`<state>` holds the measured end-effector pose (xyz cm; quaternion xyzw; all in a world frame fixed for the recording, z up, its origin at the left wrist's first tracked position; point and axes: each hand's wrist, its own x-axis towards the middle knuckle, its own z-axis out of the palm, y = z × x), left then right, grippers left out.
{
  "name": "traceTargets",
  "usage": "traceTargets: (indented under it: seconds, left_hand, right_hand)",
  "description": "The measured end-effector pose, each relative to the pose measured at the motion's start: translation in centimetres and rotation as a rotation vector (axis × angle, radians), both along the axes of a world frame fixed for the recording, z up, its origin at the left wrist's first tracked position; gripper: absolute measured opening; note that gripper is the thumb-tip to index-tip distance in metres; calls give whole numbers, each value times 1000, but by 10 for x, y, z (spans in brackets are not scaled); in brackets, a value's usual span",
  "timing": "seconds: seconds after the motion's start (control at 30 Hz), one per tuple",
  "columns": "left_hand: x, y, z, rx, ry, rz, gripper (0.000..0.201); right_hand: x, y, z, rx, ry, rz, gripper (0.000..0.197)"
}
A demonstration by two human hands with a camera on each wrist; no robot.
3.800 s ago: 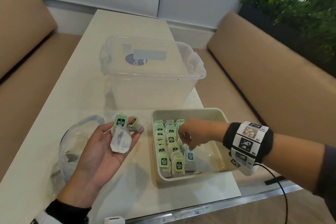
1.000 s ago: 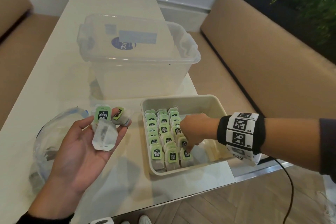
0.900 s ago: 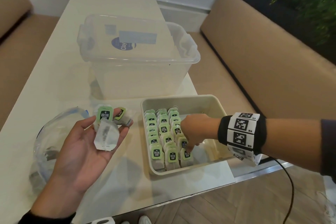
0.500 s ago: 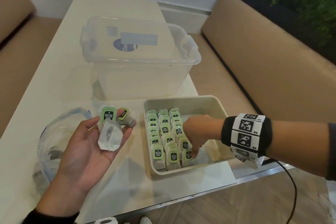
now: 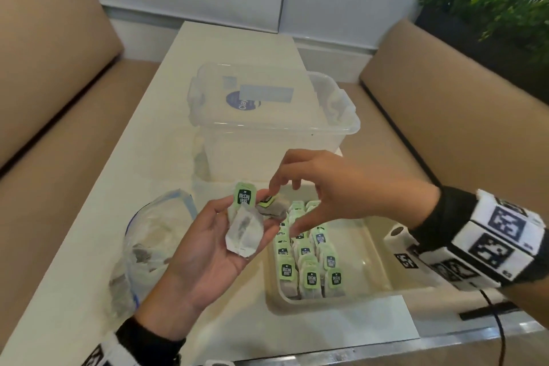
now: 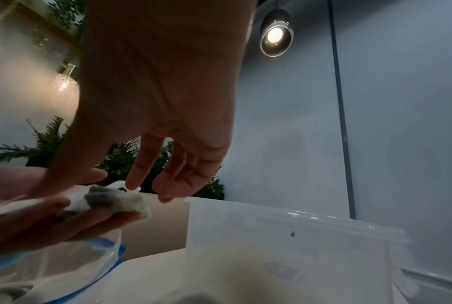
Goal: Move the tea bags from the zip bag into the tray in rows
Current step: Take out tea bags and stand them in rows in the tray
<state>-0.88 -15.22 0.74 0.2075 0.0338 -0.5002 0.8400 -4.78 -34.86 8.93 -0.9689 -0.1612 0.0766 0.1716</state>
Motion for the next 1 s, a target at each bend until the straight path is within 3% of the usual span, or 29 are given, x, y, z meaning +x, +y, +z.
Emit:
traceTargets:
  seconds: [0.07,0.13,0.2,0.3,0.4,0.47,0.6,0.8,1.0]
  left_hand:
    - [-3,-1,5,32,18,-3,73]
    - [-6,-2,7,125,30,8,52]
    - [-7,-2,9,191,13,14,45]
    - [-8,-2,9,203,-30,25,47]
    - [-7,-2,10,225,-91,53,44]
    - [-6,-1,11,251,-117,107,38]
    - [-5,0,15,303,-169,185,22]
    - [-13,-6,23,318,-353,161,47]
    - [-18,-13,34,221,-381,283,67]
  right_hand:
    - [0,2,-3,77,71,-135,43]
    - [3,1,-10,244,169,-300,35]
    - [5,1,-18,419,277,-387,32]
    - [2,1,-25,529,343,-351,41]
    - [-1,0,-22,524,292,-288,46]
    - [-2,-1,-18,542,223,-241,42]
    - [-6,-3,-11,759,115,-241,21]
    - [-11,3,1,860,-76,-204,19]
    - [-8,5,4,941,-194,-200,12]
